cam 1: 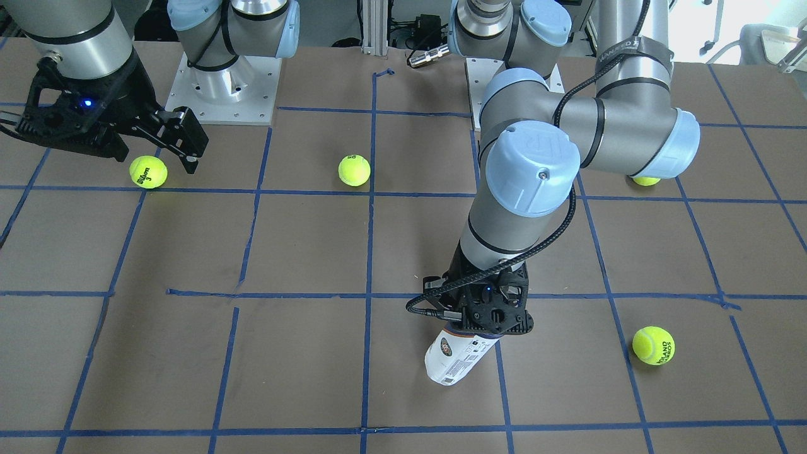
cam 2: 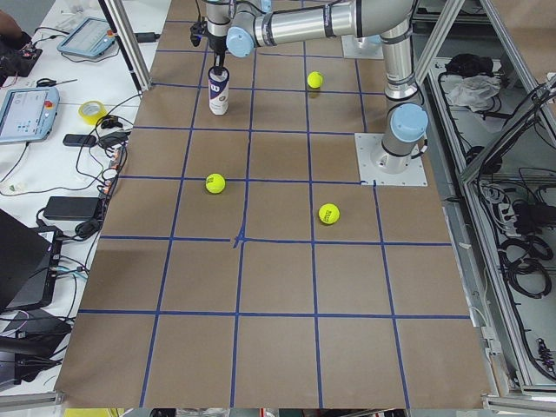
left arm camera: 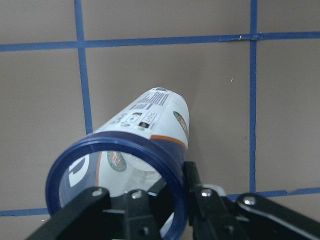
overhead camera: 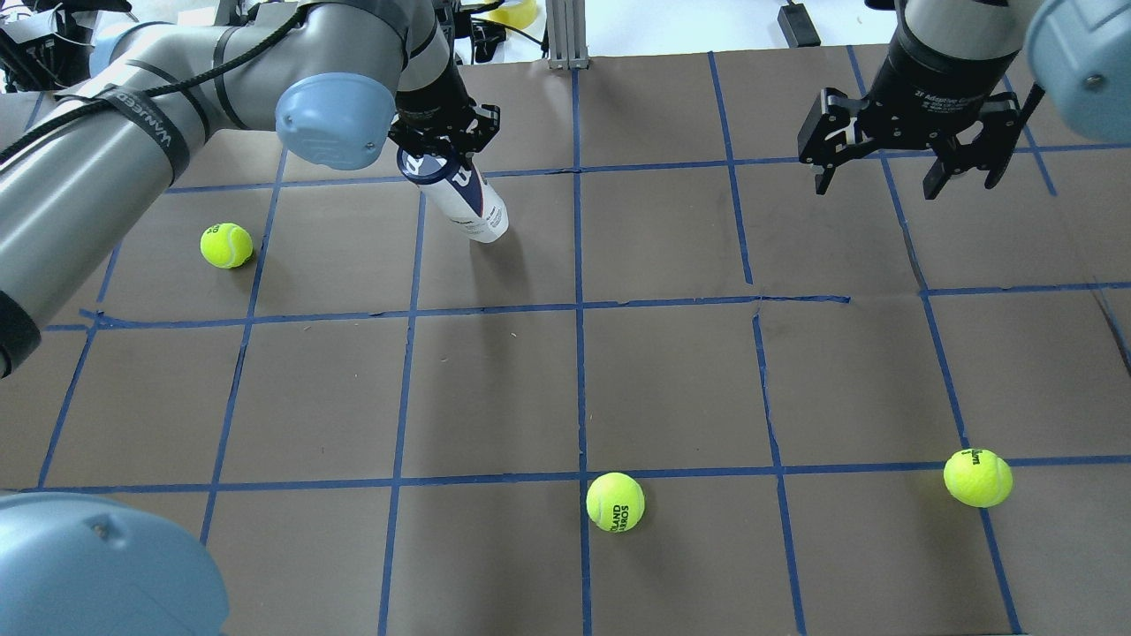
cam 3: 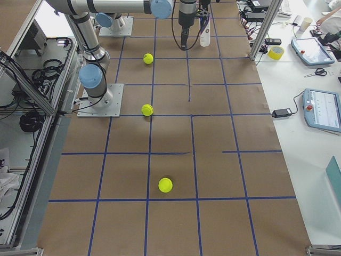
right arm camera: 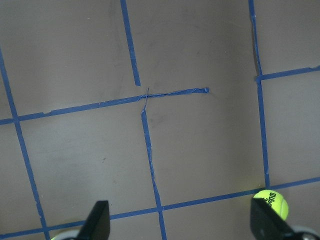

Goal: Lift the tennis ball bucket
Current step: 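Lift the can's gripped end with the left gripper, tilting it upright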

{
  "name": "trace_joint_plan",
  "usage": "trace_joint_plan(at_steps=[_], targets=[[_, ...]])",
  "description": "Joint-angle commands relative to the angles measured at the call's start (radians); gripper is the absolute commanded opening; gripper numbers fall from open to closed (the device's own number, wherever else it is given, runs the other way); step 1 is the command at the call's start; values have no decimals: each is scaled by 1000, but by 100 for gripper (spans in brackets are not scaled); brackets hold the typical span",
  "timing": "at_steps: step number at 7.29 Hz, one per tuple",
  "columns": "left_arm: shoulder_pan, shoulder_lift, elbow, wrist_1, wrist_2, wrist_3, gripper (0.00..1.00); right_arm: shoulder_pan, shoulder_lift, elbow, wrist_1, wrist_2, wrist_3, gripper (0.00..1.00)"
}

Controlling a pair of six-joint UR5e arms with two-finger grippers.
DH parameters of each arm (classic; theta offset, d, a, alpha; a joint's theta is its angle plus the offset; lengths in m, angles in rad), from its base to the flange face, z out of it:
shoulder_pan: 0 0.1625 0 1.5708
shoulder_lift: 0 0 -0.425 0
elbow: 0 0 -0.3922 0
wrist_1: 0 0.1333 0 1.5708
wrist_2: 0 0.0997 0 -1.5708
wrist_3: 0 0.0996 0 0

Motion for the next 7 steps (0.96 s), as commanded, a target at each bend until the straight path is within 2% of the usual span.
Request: trace_joint_plan(at_steps=[1,4,7], targets=[[-1,-4,5,-7,-5,1,100,0,0,0,-3,-1,0,100],[-1,31,14,-36,-7,-1,100,0,1,0,-8,-1,-2,100],[3,106,32,-140,-2,8,100,0,1,1,-11,-1,-2,100]])
